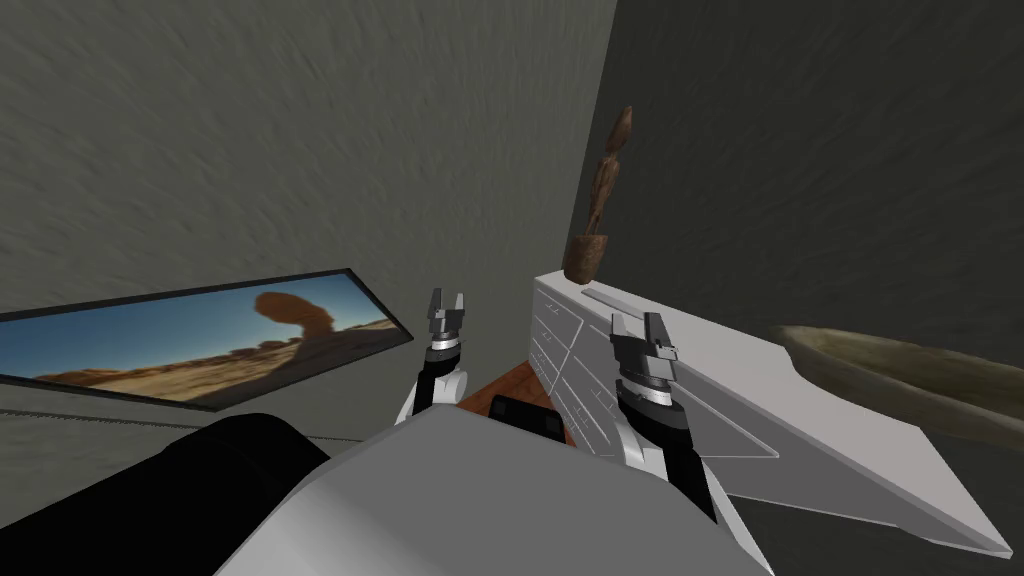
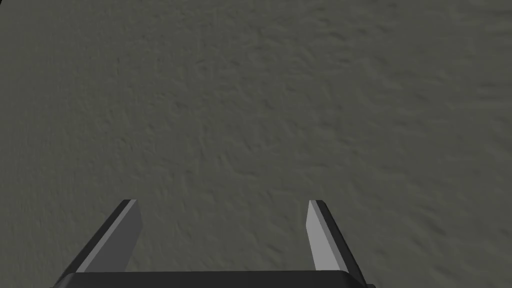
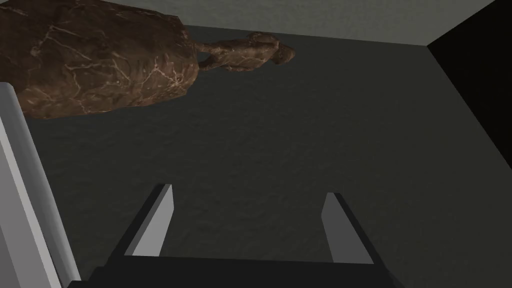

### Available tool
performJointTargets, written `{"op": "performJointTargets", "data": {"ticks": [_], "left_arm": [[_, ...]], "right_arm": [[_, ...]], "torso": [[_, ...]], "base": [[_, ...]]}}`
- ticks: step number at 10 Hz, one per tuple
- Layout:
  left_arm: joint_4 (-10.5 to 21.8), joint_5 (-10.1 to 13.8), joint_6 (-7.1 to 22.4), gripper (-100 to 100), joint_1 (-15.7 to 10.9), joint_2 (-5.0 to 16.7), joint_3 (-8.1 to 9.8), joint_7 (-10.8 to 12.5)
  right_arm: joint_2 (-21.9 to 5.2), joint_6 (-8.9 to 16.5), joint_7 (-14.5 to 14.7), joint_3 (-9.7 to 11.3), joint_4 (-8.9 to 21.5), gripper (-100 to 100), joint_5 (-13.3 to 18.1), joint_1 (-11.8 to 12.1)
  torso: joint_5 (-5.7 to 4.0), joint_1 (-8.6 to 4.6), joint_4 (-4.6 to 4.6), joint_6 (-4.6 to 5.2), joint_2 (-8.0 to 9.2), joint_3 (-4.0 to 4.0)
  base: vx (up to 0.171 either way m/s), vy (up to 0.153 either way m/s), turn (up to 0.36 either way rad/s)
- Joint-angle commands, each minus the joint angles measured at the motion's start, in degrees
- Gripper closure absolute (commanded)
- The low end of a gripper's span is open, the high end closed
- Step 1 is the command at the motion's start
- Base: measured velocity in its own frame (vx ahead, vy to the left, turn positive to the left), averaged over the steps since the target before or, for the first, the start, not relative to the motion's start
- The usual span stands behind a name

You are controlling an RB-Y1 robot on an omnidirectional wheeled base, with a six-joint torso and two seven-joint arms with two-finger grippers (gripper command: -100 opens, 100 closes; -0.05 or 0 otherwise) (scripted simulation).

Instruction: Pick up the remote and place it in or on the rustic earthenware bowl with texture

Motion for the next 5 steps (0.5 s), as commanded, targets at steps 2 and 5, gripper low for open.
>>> {"op": "performJointTargets", "data": {"ticks": [2,5], "left_arm": [[0.0,0.0,0.0,0,0.0,0.0,-0.01,0.0],[0.0,0.0,0.0,0,0.0,0.0,-0.01,0.0]], "right_arm": [[-4.5,-0.4,-1.7,0.1,0.6,-100,-0.3,-1.1],[-9.1,-0.9,-3.4,0.2,1.4,-100,-0.6,-2.4]], "torso": [[0.03,0.16,0.04,-0.01,0.21,0.11],[0.06,0.26,0.08,0.00,0.33,0.20]], "base": [[-0.096,0.063,0.046],[-0.083,0.069,0.033]]}}
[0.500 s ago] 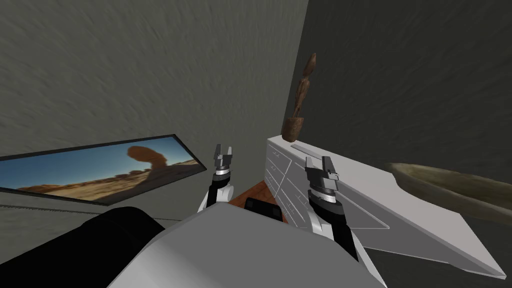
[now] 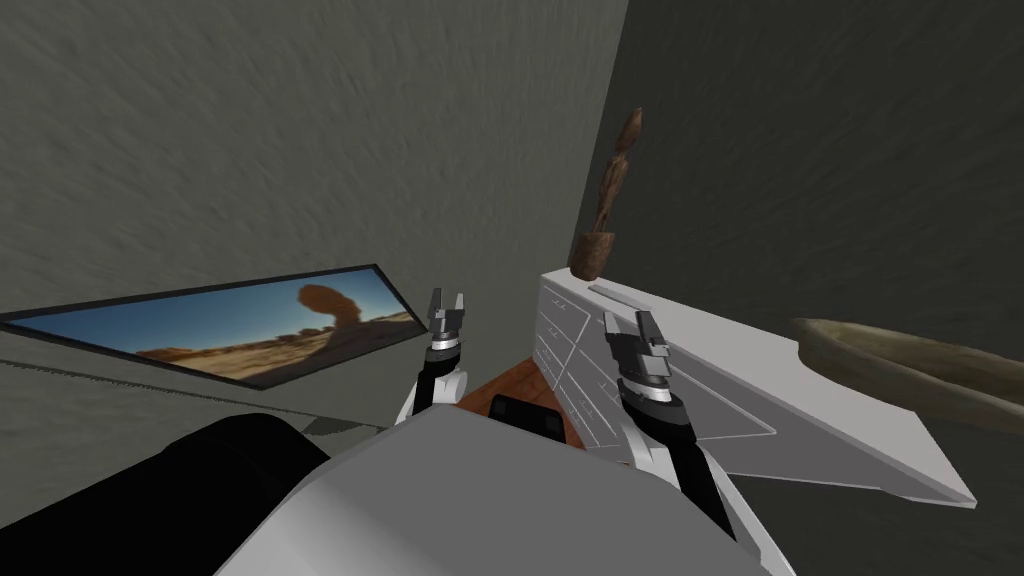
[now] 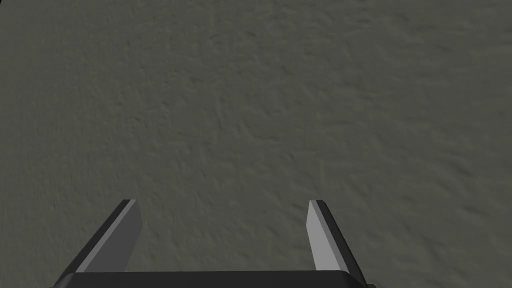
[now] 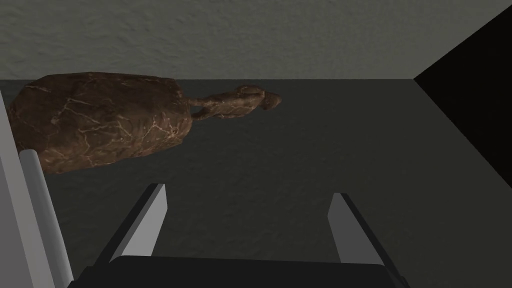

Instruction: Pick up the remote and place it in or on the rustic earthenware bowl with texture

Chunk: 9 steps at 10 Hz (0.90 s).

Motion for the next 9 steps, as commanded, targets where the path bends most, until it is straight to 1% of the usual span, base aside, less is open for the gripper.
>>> {"op": "performJointTargets", "data": {"ticks": [1,2,3,4,5,6,7,8,9], "left_arm": [[0.0,0.0,0.0,0,0.0,0.0,0.00,0.0],[0.0,0.0,0.0,0,0.0,0.0,0.00,0.0],[0.0,0.0,0.0,0,0.0,0.0,0.00,0.0],[0.0,0.0,0.0,0,0.0,0.0,0.00,0.0],[0.0,0.0,0.0,0,0.0,0.0,0.00,0.0],[0.0,0.0,0.0,0,0.0,0.0,0.00,0.0],[0.0,0.0,0.0,0,0.0,0.0,0.00,0.0],[0.0,0.0,0.0,0,0.0,0.0,0.00,0.0],[0.0,0.0,0.0,0,0.0,0.0,0.00,0.0]], "right_arm": [[-2.9,-0.5,-1.6,0.1,0.6,-100,-0.2,-1.1],[-4.3,-0.5,-1.6,0.1,0.6,-100,-0.2,-1.1],[-6.2,-0.9,-2.7,0.2,1.2,-100,-0.3,-2.1],[-7.5,-0.9,-2.7,0.2,1.2,-100,-0.3,-2.1],[-9.5,-1.5,-3.8,0.4,1.9,-100,-0.4,-3.2],[-10.9,-1.5,-3.8,0.4,1.9,-100,-0.4,-3.2],[-12.8,-2.0,-5.1,0.6,2.7,-100,-0.4,-4.4],[-14.6,-2.0,-5.1,0.6,2.7,-100,-0.4,-4.4],[-16.3,-2.7,-6.3,0.8,3.6,-100,-0.4,-5.6]], "torso": [[0.00,0.00,0.00,0.00,0.00,0.00],[0.00,0.00,0.01,0.00,0.04,0.02],[-0.01,-0.05,0.00,0.01,0.00,0.00],[-0.01,-0.06,0.00,0.00,0.01,0.01],[-0.02,-0.07,0.00,0.01,-0.02,-0.01],[-0.01,-0.01,0.00,0.00,0.02,0.01],[-0.01,-0.06,0.00,0.01,-0.02,-0.01],[-0.01,-0.05,-0.01,0.00,-0.03,-0.02],[-0.01,-0.06,-0.01,0.01,-0.05,-0.03]], "base": [[-0.082,0.059,0.074],[-0.065,0.044,0.021],[-0.072,0.046,0.047],[-0.061,0.042,0.034],[-0.076,0.061,0.067],[-0.060,0.047,0.026],[-0.060,0.048,0.057],[-0.053,0.048,0.045],[-0.062,0.060,0.080]]}}
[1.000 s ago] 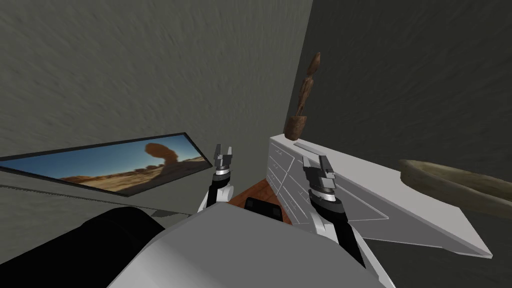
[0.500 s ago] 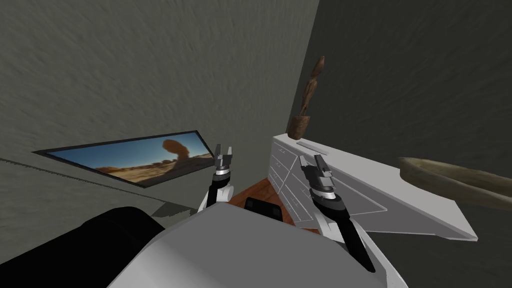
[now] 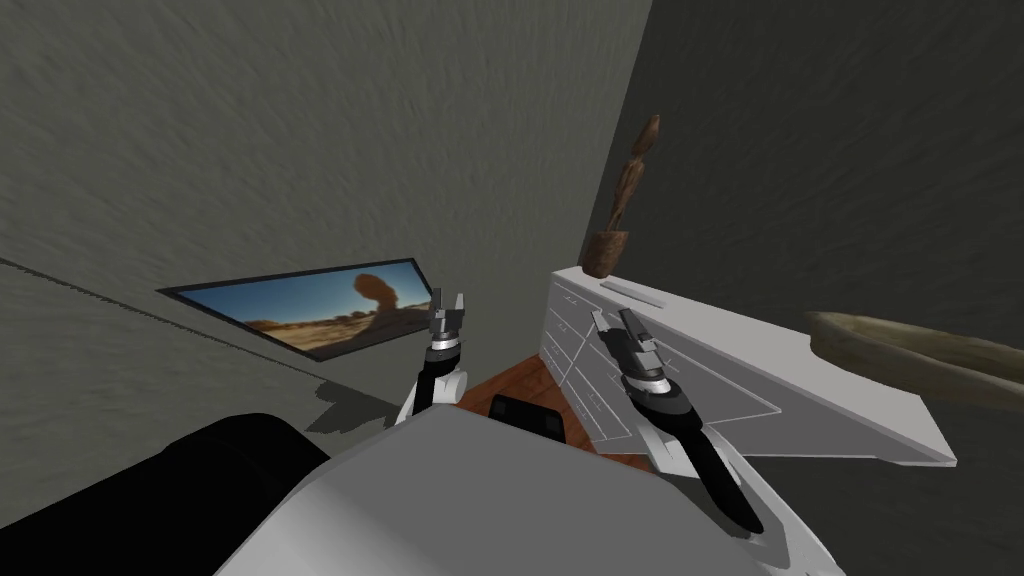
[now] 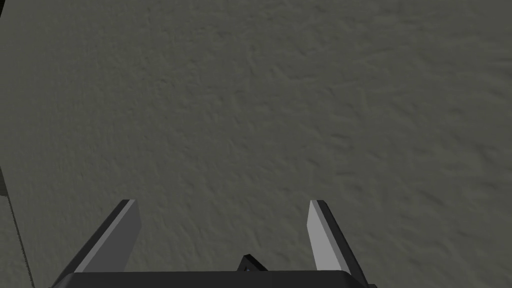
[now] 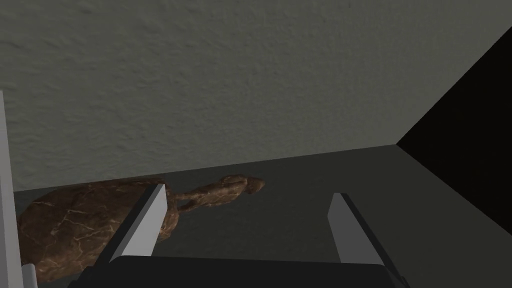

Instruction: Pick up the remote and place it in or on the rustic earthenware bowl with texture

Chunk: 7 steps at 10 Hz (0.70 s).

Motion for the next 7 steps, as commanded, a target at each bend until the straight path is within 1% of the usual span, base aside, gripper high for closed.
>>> {"op": "performJointTargets", "data": {"ticks": [1,2,3,4,5,6,7], "left_arm": [[0.0,0.0,0.0,0,0.0,0.0,0.00,0.0],[0.0,0.0,0.0,0,0.0,0.0,0.00,0.0],[0.0,0.0,0.0,0,0.0,0.0,0.01,0.0],[0.0,0.0,0.0,0,0.0,0.0,0.00,0.0],[0.0,0.0,0.0,0,0.0,0.0,0.00,0.0],[0.0,0.0,0.0,0,0.0,0.0,0.00,0.0],[0.0,0.0,0.0,0,0.0,0.0,0.00,0.0]], "right_arm": [[-2.9,-0.4,-0.7,0.2,0.5,-100,0.0,-0.7],[-3.3,-0.4,-0.7,0.2,0.5,-100,0.0,-0.7],[-5.7,-1.1,-2.0,0.5,1.5,-100,0.1,-2.0],[-7.3,-1.1,-2.0,0.5,1.5,-100,0.1,-2.0],[-9.1,-1.9,-3.3,0.9,2.6,-100,0.2,-3.5],[-11.0,-1.9,-3.3,0.9,2.6,-100,0.2,-3.5],[-11.8,-1.9,-3.3,0.9,2.6,-100,0.2,-3.5]], "torso": [[0.00,0.00,0.00,0.00,0.00,0.00],[0.00,-0.04,0.00,0.02,0.00,0.00],[-0.02,-0.12,-0.01,0.02,-0.08,-0.04],[-0.01,-0.06,-0.01,0.00,-0.04,-0.02],[-0.01,-0.06,-0.01,0.02,-0.04,-0.02],[0.00,0.01,-0.01,0.00,-0.04,-0.02],[0.01,0.00,0.00,0.02,-0.03,-0.01]], "base": [[-0.060,0.048,0.036],[-0.028,0.022,-0.005],[-0.055,0.045,0.096],[-0.052,0.047,0.045],[-0.054,0.066,0.076],[-0.054,0.061,0.048],[-0.026,0.028,-0.005]]}}
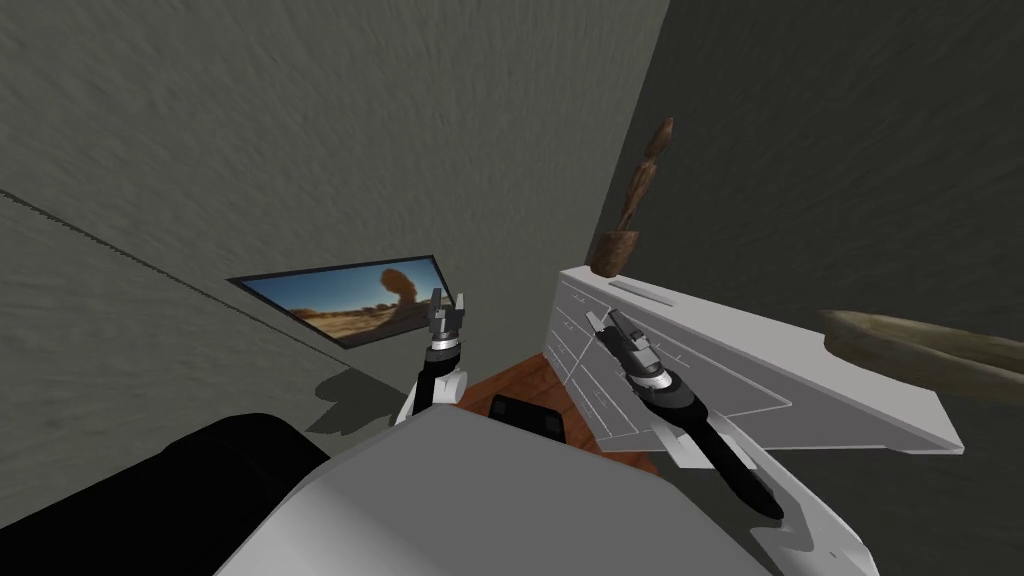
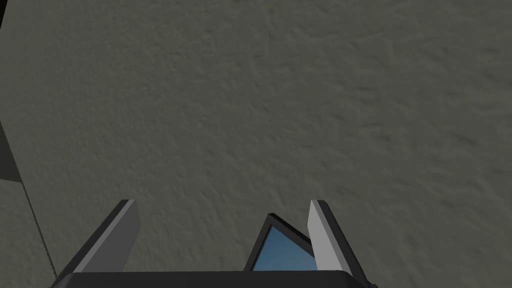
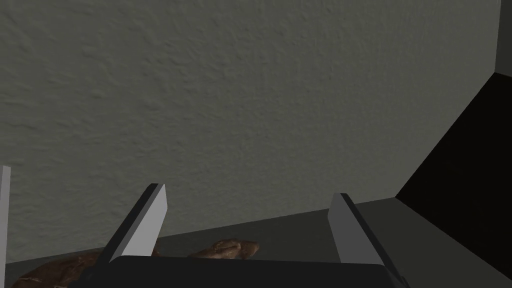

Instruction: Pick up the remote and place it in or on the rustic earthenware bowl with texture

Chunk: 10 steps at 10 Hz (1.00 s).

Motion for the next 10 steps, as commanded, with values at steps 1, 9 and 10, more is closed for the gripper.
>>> {"op": "performJointTargets", "data": {"ticks": [1,9,10], "left_arm": [[0.0,0.0,0.0,0,0.0,0.0,0.00,0.0],[0.0,0.0,0.0,0,0.0,0.0,0.00,0.0],[0.0,0.0,0.0,0,0.0,0.0,0.00,0.0]], "right_arm": [[-2.9,-0.8,-1.3,0.5,1.2,-100,0.2,-1.6],[-14.2,-2.7,-3.8,1.6,4.0,-100,0.8,-4.7],[-16.5,-3.7,-5.0,2.3,5.6,-100,1.3,-6.4]], "torso": [[0.00,0.00,0.00,0.00,0.00,0.00],[0.01,0.04,0.00,0.00,0.00,0.00],[-0.01,-0.04,-0.01,0.01,-0.04,-0.02]], "base": [[-0.035,0.041,0.091],[-0.033,0.042,0.045],[-0.033,0.044,0.109]]}}
